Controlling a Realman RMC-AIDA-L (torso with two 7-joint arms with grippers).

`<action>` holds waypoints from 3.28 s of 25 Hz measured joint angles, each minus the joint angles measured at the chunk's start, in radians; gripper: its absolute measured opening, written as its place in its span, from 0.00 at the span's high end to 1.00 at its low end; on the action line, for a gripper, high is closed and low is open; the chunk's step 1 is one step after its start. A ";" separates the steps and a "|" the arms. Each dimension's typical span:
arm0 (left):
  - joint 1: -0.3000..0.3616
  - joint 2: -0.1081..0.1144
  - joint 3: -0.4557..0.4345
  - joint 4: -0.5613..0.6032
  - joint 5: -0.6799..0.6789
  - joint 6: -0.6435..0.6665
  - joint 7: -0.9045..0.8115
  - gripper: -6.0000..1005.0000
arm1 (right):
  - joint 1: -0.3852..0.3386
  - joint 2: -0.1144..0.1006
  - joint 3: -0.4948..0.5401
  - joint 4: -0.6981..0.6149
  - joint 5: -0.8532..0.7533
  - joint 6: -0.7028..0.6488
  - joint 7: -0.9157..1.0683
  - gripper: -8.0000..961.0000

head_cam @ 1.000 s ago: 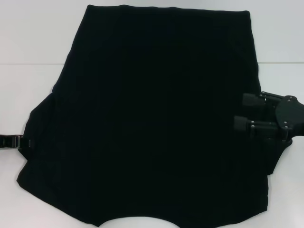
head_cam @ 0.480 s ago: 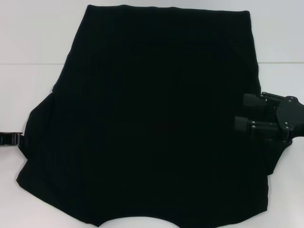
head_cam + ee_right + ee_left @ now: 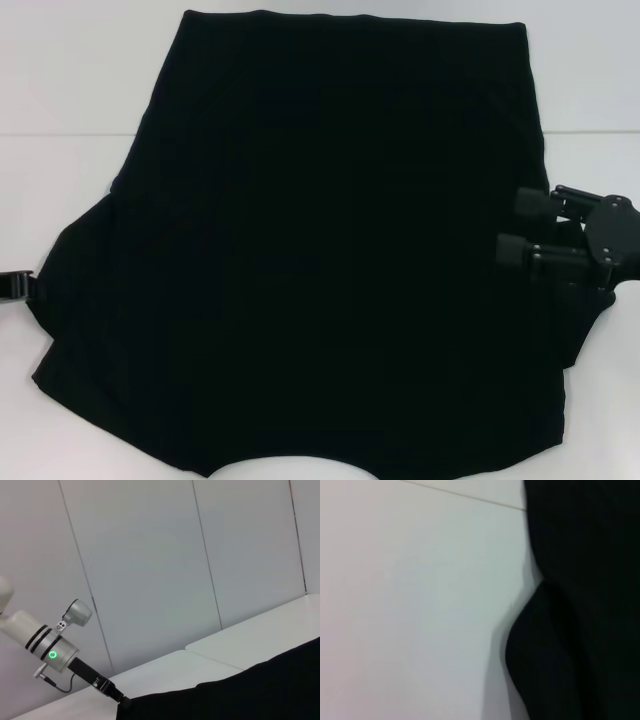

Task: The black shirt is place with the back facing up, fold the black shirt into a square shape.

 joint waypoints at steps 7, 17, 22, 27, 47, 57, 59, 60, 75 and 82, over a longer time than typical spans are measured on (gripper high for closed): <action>0.009 -0.001 -0.051 0.004 -0.014 -0.007 0.004 0.99 | 0.000 0.000 0.037 0.002 0.003 0.001 0.001 0.08; 0.022 0.004 -0.102 0.007 -0.030 -0.025 0.009 0.99 | 0.003 0.001 0.049 0.019 0.031 0.025 0.004 0.08; 0.031 0.006 -0.114 0.022 -0.032 -0.029 0.010 0.99 | 0.012 0.010 0.048 0.026 0.033 0.040 0.004 0.08; 0.043 0.006 -0.122 0.046 -0.036 -0.024 0.010 0.99 | 0.024 0.020 0.043 0.027 0.038 0.048 0.006 0.08; 0.046 0.010 -0.170 0.059 -0.040 0.003 0.020 0.99 | 0.053 0.029 0.040 0.026 0.037 0.062 0.006 0.08; -0.028 0.019 -0.117 0.015 -0.190 0.172 0.132 0.99 | 0.026 0.026 0.041 0.039 0.036 0.062 -0.007 0.08; -0.041 0.018 -0.094 0.004 -0.206 0.176 0.143 0.99 | 0.019 0.026 0.041 0.040 0.036 0.062 -0.007 0.08; -0.081 0.007 -0.004 -0.033 -0.246 0.171 0.172 0.99 | 0.015 0.026 0.042 0.040 0.037 0.061 -0.007 0.08; -0.163 -0.055 0.164 -0.111 -0.287 0.141 0.215 0.83 | -0.012 0.024 0.049 0.040 0.037 0.047 0.003 0.08; -0.082 -0.038 0.139 -0.127 -0.578 0.375 0.454 0.56 | -0.001 -0.042 0.029 0.025 0.033 0.095 0.254 0.08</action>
